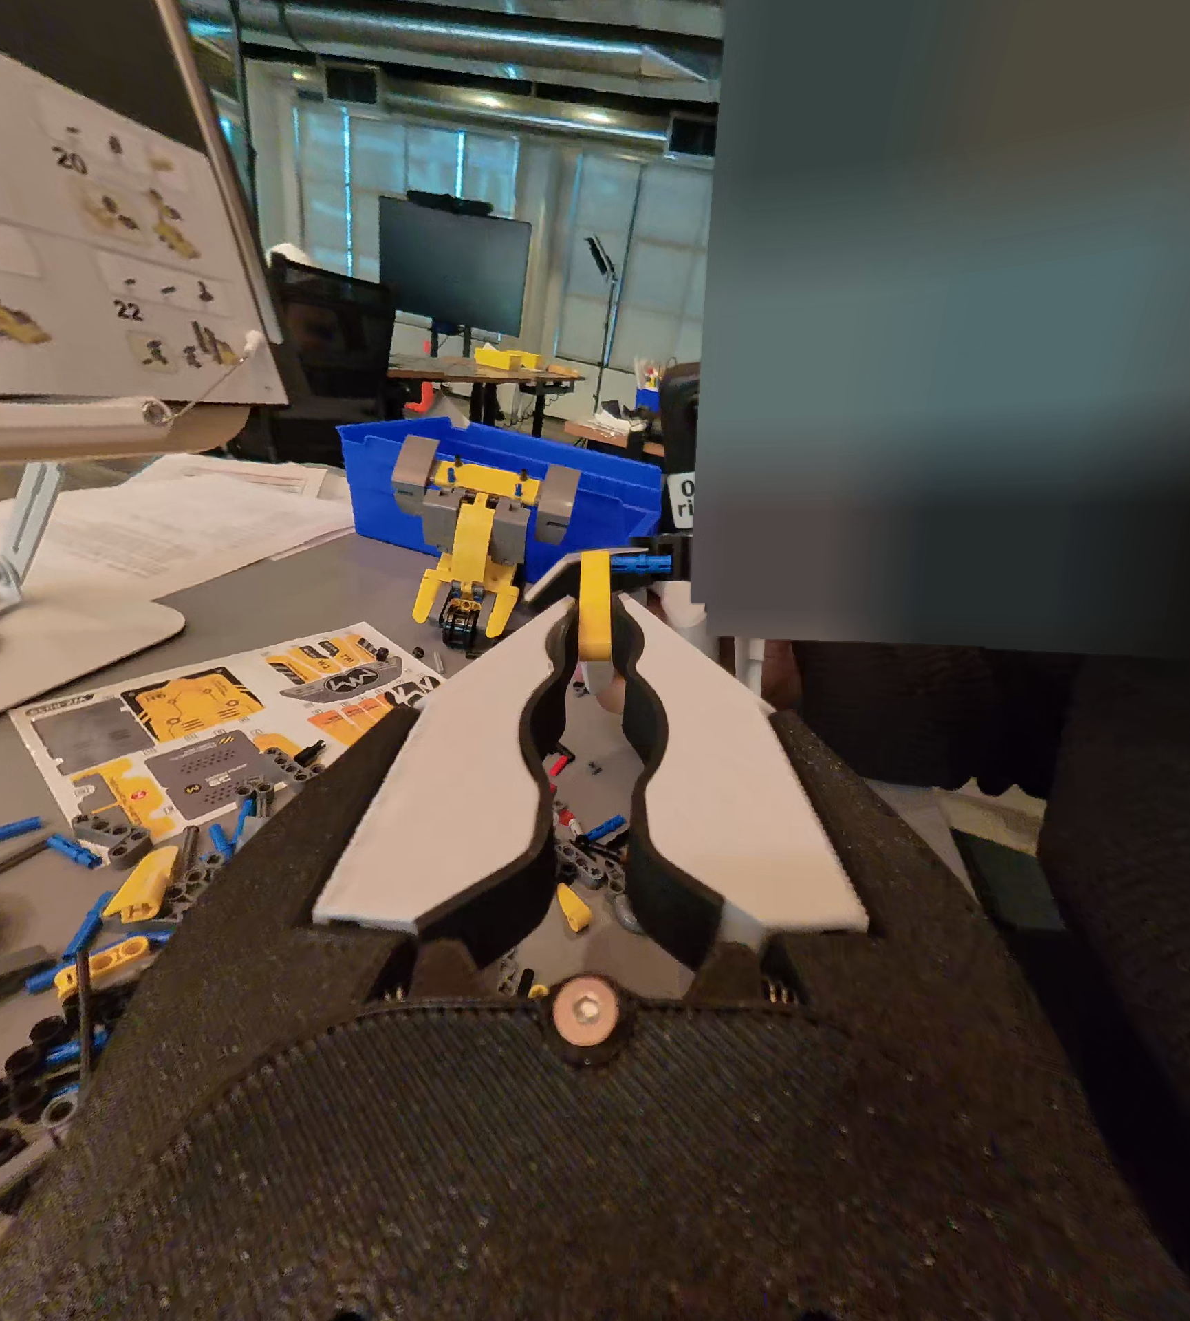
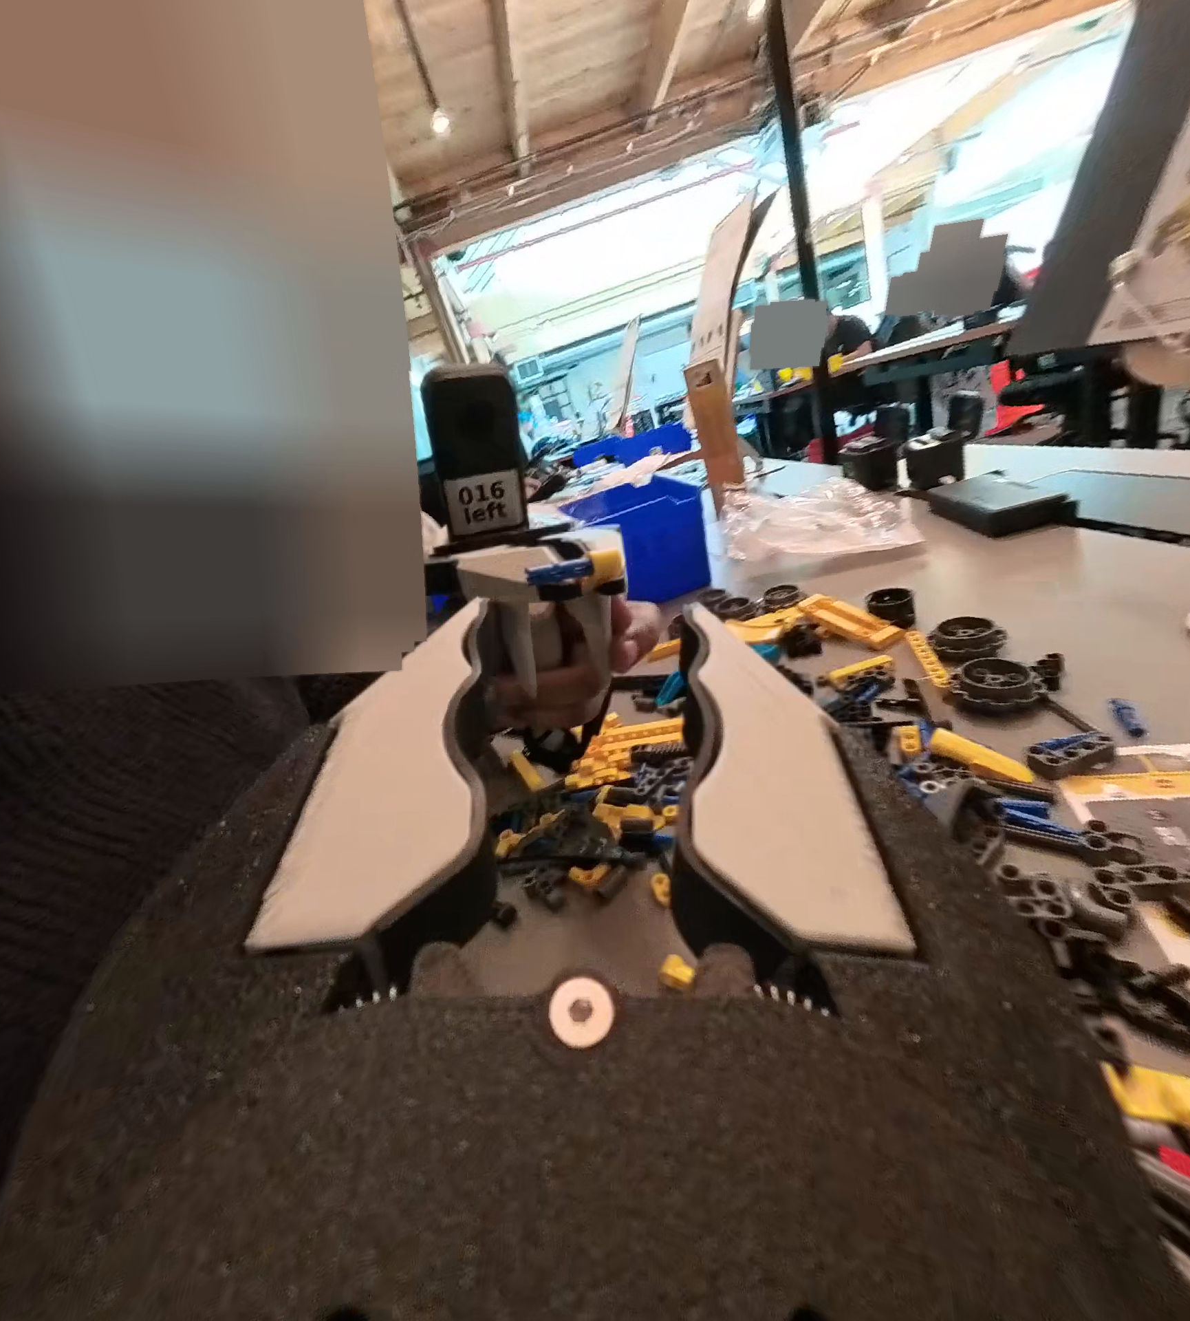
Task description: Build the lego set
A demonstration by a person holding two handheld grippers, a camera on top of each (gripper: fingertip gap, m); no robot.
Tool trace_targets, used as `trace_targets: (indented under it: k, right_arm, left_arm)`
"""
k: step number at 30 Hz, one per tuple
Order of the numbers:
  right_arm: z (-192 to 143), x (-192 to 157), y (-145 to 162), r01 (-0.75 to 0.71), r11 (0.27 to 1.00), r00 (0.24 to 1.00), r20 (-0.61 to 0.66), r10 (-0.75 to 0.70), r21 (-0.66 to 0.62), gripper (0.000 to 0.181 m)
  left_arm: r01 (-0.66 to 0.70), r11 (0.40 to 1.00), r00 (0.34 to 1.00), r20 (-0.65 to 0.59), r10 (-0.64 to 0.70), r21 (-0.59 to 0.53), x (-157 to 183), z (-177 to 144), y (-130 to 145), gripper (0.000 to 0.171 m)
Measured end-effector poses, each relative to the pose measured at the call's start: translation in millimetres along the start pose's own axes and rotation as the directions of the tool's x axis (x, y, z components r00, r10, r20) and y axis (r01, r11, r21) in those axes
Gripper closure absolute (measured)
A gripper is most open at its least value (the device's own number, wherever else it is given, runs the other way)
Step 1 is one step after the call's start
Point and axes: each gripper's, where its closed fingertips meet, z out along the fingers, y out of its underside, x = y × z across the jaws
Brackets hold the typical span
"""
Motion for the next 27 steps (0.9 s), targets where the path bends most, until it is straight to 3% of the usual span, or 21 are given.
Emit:
trace_targets:
  k: [13,27]
  right_arm:
    - [-2.1,-14.0,-5.3,0.045,0.998,0.997,0.058,-0.048,0.042,0.156]
    - [-1.6,-17.8,-4.5,0.149,0.988,0.987,0.051,-0.150,0.024,0.156]
  left_arm:
    - [-0.026,0.999,0.998,-0.057,0.024,-0.028,11.1,2.2,6.8,0.167]
    - [-0.044,0.998,0.997,-0.065,0.041,-0.041,13.9,2.9,9.8,0.167]
